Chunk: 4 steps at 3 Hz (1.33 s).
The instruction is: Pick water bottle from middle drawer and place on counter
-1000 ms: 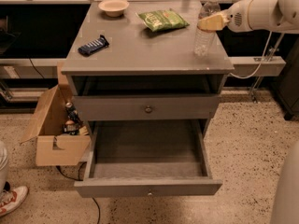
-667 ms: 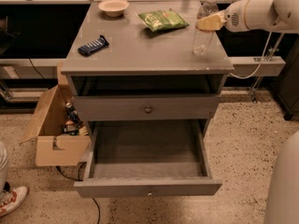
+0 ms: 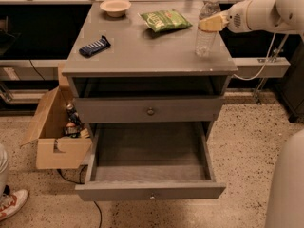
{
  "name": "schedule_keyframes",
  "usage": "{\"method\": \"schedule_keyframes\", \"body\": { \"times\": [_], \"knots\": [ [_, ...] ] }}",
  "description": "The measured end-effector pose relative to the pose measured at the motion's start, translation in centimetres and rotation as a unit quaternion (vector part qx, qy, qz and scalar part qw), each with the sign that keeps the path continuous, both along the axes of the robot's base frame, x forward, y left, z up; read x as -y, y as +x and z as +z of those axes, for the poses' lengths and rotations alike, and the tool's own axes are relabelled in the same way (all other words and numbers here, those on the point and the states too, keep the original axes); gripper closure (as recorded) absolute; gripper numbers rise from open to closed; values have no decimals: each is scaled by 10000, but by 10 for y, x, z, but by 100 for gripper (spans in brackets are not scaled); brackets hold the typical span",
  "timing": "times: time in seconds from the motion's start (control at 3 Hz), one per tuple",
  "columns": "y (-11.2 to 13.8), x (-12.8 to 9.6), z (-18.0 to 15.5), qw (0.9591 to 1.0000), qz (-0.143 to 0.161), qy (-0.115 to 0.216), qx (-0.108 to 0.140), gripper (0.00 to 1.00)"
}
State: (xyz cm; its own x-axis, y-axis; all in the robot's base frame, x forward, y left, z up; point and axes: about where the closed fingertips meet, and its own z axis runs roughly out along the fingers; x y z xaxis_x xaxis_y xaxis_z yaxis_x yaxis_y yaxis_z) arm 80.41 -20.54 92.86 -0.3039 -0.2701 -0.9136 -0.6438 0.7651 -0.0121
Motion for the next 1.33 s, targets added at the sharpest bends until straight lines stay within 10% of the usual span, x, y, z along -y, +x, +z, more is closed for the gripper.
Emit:
{"method": "schedule_keyframes", "body": {
  "times": [0.67,1.33],
  "knots": [
    [0,0,0,10000,0,0,0,4],
    [-28,27,40,9978,-151,105,634,0]
  ]
}}
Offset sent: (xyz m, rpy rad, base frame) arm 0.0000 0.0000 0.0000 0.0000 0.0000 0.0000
